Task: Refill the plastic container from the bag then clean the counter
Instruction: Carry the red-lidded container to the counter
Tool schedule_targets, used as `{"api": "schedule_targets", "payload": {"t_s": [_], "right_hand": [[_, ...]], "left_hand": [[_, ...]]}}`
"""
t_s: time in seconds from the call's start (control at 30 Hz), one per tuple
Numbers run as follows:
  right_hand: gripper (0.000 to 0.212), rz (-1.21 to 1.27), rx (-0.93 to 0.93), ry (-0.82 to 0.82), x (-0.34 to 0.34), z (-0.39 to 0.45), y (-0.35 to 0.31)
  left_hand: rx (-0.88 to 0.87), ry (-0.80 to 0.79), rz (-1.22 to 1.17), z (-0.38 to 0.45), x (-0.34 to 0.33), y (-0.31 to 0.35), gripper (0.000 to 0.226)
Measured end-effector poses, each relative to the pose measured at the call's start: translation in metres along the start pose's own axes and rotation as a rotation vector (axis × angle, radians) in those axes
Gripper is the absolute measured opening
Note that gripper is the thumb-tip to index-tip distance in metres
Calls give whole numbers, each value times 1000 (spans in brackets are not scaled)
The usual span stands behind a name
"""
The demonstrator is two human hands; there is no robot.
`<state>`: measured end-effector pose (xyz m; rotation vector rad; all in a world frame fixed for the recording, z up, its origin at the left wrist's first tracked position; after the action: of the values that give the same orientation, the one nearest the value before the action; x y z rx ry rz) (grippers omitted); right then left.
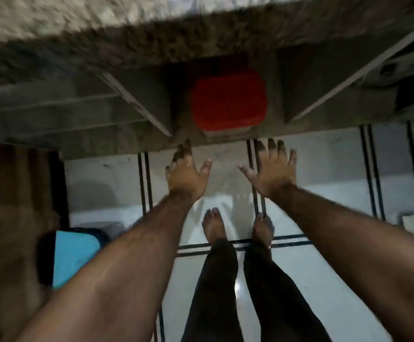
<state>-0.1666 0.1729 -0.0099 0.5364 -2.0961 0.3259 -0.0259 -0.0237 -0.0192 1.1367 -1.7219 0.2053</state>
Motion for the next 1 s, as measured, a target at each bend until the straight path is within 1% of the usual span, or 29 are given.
{"api": "schedule_targets", "payload": {"t_s": [0.03, 0.1, 0.17, 0.23, 0.27, 0.3, 0.33, 0.4, 0.43, 0.5, 0.53, 0.57, 0.6, 0.67, 0.7, 0.73, 0.77, 0.83, 0.87, 0.93, 1.0], "right_hand": [[103, 45, -23, -6, -11, 21, 2], [107, 274, -119, 2, -28, 70, 10], [115, 615, -212, 42, -45, 130, 18], [130, 960, -298, 97, -54, 186, 26], [134, 1123, -326, 89, -54, 209, 31], [132, 1271, -338, 49, -54, 227, 32], [125, 1348, -341, -20, -53, 241, 34], [97, 1301, -295, -166, -50, 260, 34], [80, 1250, -272, -196, -52, 268, 36], [57, 1225, -297, -190, -54, 271, 35], [46, 1266, -324, -205, -55, 263, 32], [38, 1324, -362, -235, -59, 252, 32], [36, 1374, -389, -273, -61, 235, 32], [47, 1455, -406, -338, -63, 188, 35], [52, 1459, -402, -343, -60, 163, 37], [52, 1459, -406, -350, -54, 137, 39], [47, 1432, -407, -362, -48, 109, 41], [30, 1420, -411, -405, -33, 55, 46], [25, 1436, -415, -439, -23, 28, 48], [24, 1458, -443, -475, -4, -20, 56], [32, 1472, -470, -451, 17, -67, 65]], "left_hand": [[27, 24, -87, 18, -17, -4, 91], [108, 20, -266, 60, -44, -10, 93], [183, 5, -427, 113, -68, -10, 89], [276, 50, -605, 163, -81, -6, 87], [318, 41, -710, 181, -82, -2, 88], [354, -18, -809, 198, -87, -1, 87], [353, -84, -879, 210, -88, 2, 83], [308, -194, -908, 231, -92, 4, 77], [310, -219, -918, 240, -94, 3, 76], [374, -243, -968, 247, -99, 0, 76], [409, -252, -993, 241, -100, 0, 69], [439, -252, -1007, 232, -101, -3, 57], [449, -231, -1031, 216, -97, -6, 42], [507, -204, -1005, 172, -92, -21, 18], [542, -239, -1008, 146, -87, -26, 17], [579, -285, -1019, 120, -80, -31, 19], [598, -318, -1025, 93, -72, -35, 27], [585, -364, -1023, 35, -47, -34, 46], [577, -372, -1020, 5, -31, -33, 52], [569, -367, -1005, -48, 4, -27, 70], [555, -339, -979, -89, 39, -16, 90]]}}
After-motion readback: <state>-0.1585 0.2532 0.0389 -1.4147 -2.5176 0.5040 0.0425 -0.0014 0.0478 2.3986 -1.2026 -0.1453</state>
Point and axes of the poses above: each hand's wrist, its own z-axis towards the middle knuckle, its own x-axis out of the back of the hand, y = z × x, the point moved 4 cm from there along z, towards the middle knuckle, and after that the axes turned 1 degree about y, right-handed, at the moved point
